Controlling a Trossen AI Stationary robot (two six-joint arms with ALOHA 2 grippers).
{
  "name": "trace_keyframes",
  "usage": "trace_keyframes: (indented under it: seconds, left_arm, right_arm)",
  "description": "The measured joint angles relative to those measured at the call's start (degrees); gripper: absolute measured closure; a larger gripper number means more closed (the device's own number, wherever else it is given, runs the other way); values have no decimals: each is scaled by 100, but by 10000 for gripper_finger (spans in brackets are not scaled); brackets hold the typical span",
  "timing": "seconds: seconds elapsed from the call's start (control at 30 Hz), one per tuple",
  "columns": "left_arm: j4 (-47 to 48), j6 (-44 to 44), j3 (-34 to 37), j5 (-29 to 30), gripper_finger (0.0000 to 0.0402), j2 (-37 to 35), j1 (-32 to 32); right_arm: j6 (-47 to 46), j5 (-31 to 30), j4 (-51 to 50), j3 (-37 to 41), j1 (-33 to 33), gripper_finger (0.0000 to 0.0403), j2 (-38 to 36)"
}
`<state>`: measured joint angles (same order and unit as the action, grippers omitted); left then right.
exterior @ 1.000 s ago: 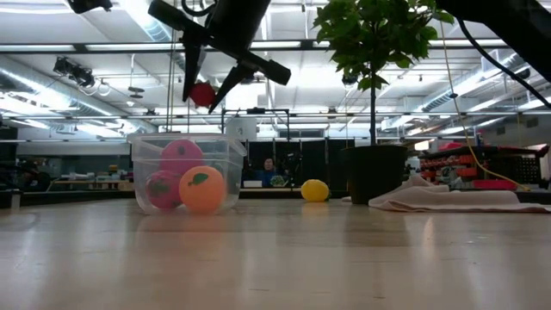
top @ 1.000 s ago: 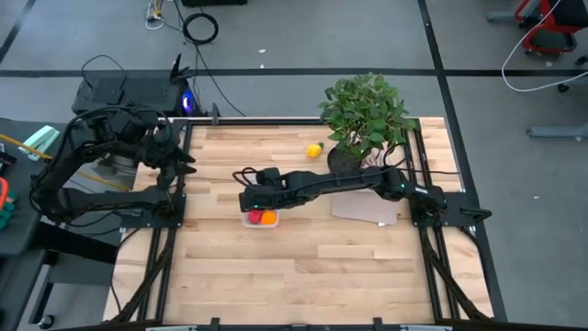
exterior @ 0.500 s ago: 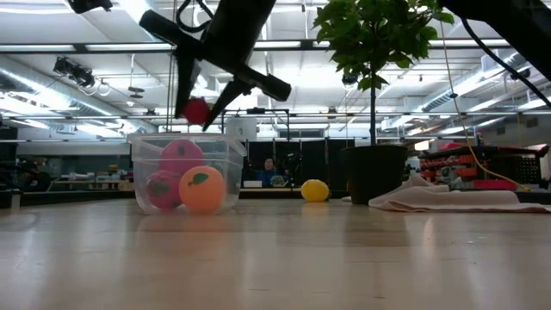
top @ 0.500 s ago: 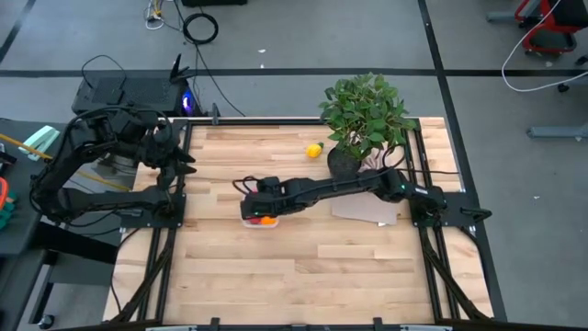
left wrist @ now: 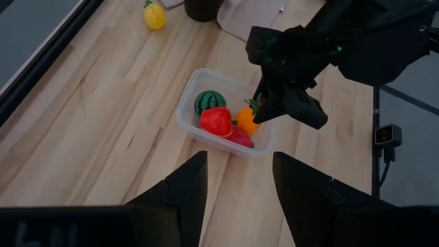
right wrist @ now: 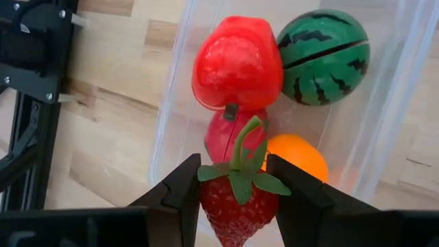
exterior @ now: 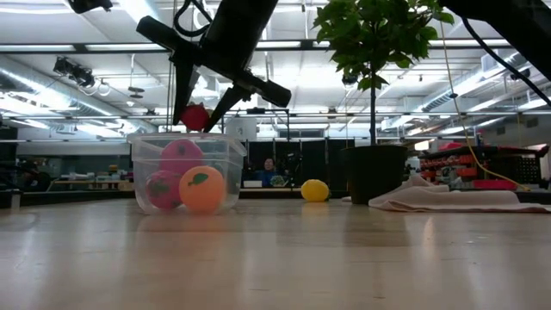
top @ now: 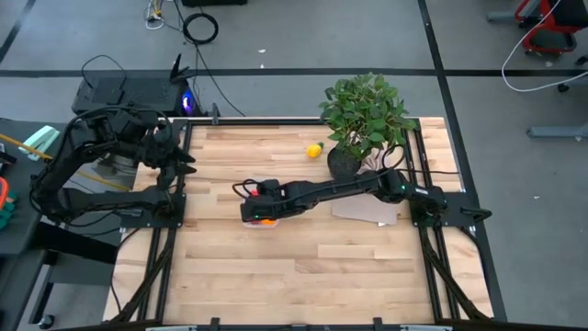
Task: Pick and placing Produce into tupperware
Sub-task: Put the red strawberry into the transparent bin, then put the yellow pineapple into the transparent bin
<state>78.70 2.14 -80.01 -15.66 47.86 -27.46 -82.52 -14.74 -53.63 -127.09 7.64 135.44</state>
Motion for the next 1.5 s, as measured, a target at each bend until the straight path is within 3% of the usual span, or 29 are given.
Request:
trace_keyframes:
  seconds: [0.27, 0.47, 0.8, 1.27, 1.5]
  left_arm:
    - [2, -49, 0, -27, 230, 0, 0]
    - [12, -263, 0, -562, 230, -2, 2]
    - [15, -250, 0, -557, 230, 0, 2]
    - [19, -250, 0, -557, 230, 0, 2]
    - [21, -278, 0, -557, 230, 0, 2]
  right_arm:
    - [15, -19, 0, 0, 0, 249, 0]
    - [17, -61, 0, 0, 0, 249, 0]
    - [373, -63, -2, 0, 0, 246, 0]
    - [562, -244, 2, 0, 0, 189, -2]
    - [730, -342, -33, -168, 46, 191, -2]
